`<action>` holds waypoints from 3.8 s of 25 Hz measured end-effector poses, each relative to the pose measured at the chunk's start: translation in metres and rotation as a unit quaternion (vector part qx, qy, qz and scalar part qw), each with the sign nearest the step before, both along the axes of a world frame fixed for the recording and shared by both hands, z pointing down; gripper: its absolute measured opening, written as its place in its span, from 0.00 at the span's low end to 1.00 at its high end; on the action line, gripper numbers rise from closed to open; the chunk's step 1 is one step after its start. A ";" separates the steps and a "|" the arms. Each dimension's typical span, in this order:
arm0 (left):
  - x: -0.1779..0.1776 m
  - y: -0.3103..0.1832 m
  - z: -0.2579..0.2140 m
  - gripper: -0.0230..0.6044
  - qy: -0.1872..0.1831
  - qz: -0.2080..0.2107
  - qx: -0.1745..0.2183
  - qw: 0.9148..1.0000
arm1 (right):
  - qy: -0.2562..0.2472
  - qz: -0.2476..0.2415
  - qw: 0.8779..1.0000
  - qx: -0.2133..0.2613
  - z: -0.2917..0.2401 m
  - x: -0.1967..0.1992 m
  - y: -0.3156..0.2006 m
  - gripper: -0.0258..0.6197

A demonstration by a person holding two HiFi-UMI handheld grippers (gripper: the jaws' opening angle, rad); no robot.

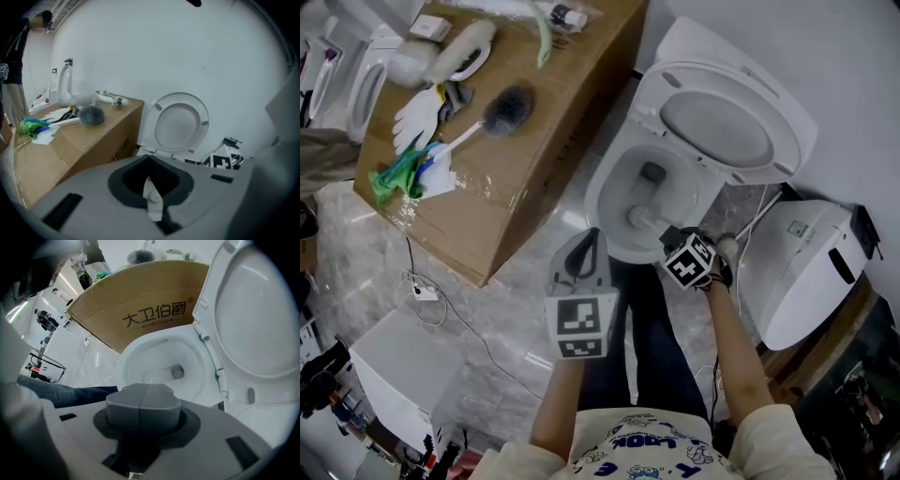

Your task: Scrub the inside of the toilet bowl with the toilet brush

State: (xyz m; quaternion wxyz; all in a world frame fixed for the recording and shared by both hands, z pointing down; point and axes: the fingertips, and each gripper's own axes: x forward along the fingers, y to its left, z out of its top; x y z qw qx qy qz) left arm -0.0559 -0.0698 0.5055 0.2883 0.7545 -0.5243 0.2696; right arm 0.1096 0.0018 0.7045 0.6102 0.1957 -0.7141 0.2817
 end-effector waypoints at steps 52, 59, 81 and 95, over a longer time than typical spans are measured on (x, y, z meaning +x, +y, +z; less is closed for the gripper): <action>-0.004 0.000 0.000 0.04 -0.004 -0.010 -0.002 1.000 | 0.074 0.006 0.996 0.050 0.006 0.056 -0.026 0.29; -0.001 0.002 0.000 0.04 -0.001 -0.008 -0.001 1.000 | 0.028 0.063 0.998 0.012 0.004 0.032 0.003 0.29; 0.003 0.010 -0.008 0.04 0.001 -0.009 0.005 1.000 | 0.046 0.122 0.991 -0.003 -0.017 0.051 0.012 0.29; 0.002 0.011 -0.019 0.04 0.000 -0.015 0.015 1.000 | 0.111 0.101 0.984 0.097 -0.029 0.082 -0.037 0.29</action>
